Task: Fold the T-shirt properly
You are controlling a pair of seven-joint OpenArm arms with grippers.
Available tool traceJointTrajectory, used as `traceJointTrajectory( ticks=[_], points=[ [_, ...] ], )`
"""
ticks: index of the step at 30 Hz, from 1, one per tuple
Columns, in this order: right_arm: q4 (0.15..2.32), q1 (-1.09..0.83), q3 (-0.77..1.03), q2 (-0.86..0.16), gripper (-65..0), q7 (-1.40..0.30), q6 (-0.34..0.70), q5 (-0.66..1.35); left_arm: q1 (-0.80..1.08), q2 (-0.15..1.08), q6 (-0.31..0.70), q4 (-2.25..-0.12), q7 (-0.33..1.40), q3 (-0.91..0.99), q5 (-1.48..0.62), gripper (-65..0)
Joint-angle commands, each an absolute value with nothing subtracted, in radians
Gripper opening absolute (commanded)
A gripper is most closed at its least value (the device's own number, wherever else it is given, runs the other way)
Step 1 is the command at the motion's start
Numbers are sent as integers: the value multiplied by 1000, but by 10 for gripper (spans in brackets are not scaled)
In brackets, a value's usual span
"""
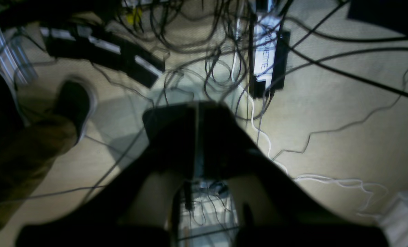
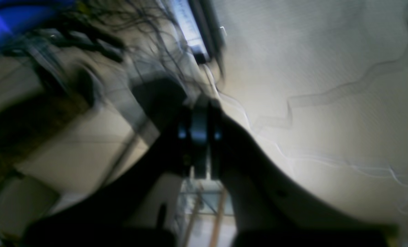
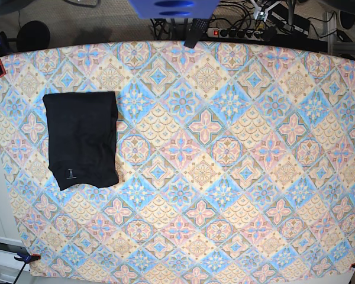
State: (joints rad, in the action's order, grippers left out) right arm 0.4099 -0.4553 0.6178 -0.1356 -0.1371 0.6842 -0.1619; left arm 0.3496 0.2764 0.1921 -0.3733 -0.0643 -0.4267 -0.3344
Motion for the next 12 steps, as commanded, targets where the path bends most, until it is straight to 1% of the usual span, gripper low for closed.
traceJointTrajectory(
  ticks=[1, 5, 8, 12],
  points=[
    [386, -452, 619, -143, -650, -113, 698, -185, 334, 272, 196, -349, -61, -433, -335, -626],
    [295, -374, 619, -140, -650, -73, 693, -259, 294, 243, 196, -334, -62, -430, -335, -626],
    [260, -321, 619, -119, -650, -76, 611, -266, 266, 222, 196, -331, -70, -433, -332, -624],
    [252, -292, 619, -94, -650, -77, 565, -266, 251, 208, 196, -334, -102, -432, -334, -623]
  ],
)
